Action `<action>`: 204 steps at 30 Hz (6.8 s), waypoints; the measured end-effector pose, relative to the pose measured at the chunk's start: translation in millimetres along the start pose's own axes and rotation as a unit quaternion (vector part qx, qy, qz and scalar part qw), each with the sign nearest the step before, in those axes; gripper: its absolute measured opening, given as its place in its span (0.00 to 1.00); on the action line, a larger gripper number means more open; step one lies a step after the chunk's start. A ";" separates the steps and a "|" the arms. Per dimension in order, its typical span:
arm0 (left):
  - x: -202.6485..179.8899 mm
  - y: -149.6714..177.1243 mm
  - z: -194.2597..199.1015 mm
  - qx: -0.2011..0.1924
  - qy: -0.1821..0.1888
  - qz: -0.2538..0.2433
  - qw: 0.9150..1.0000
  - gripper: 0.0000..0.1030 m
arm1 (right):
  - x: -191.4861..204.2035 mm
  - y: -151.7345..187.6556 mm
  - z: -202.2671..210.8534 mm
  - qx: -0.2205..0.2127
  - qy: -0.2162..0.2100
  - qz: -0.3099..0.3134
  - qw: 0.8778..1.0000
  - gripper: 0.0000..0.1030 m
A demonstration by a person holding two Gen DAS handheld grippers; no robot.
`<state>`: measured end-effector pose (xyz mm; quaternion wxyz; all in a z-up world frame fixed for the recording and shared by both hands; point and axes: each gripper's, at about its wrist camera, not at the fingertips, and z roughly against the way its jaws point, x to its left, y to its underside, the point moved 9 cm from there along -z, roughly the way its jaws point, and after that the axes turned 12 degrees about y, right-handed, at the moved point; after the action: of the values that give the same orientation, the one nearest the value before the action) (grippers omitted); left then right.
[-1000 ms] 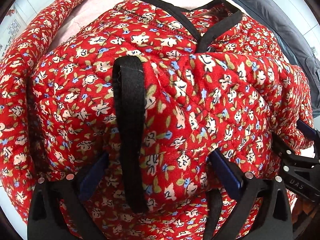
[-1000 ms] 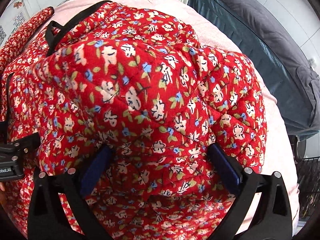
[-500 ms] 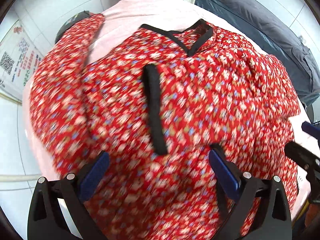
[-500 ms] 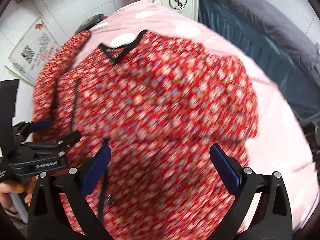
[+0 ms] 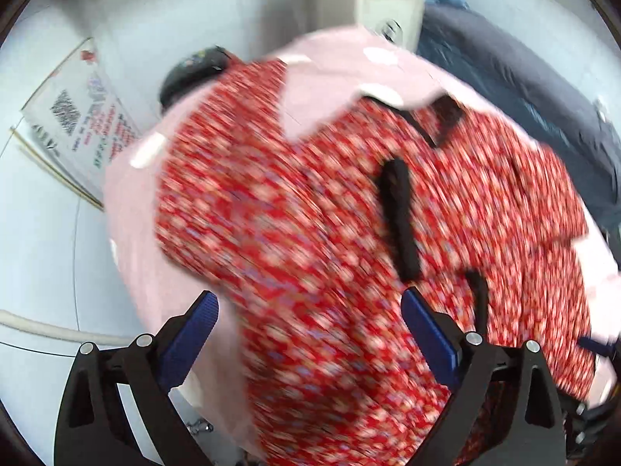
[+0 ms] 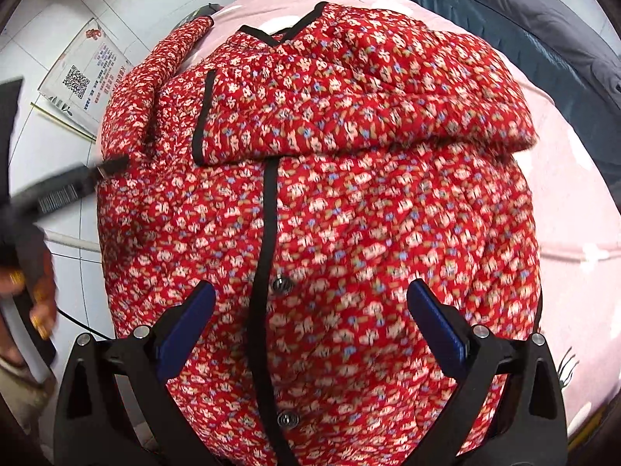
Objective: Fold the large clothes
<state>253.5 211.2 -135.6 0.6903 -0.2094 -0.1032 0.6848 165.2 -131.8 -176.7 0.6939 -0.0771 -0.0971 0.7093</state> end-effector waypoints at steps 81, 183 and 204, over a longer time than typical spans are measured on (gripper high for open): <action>-20.8 27.7 -36.5 0.066 -0.013 -0.166 0.984 0.95 | -79.2 -60.2 -1.6 -0.022 -0.011 -0.137 0.990 0.95; -19.9 78.6 -46.5 0.076 0.025 -0.011 0.997 0.94 | -104.8 -17.1 2.2 -0.032 0.024 -0.077 0.996 0.95; 9.3 226.9 0.7 0.084 0.066 0.075 0.991 0.94 | -202.1 79.9 -5.0 0.008 -0.064 -0.160 0.985 0.95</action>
<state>48.8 214.7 -233.9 0.6577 -0.2024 0.0165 0.7254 94.1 -335.1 -206.2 0.7917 -0.0094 -0.1465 0.5930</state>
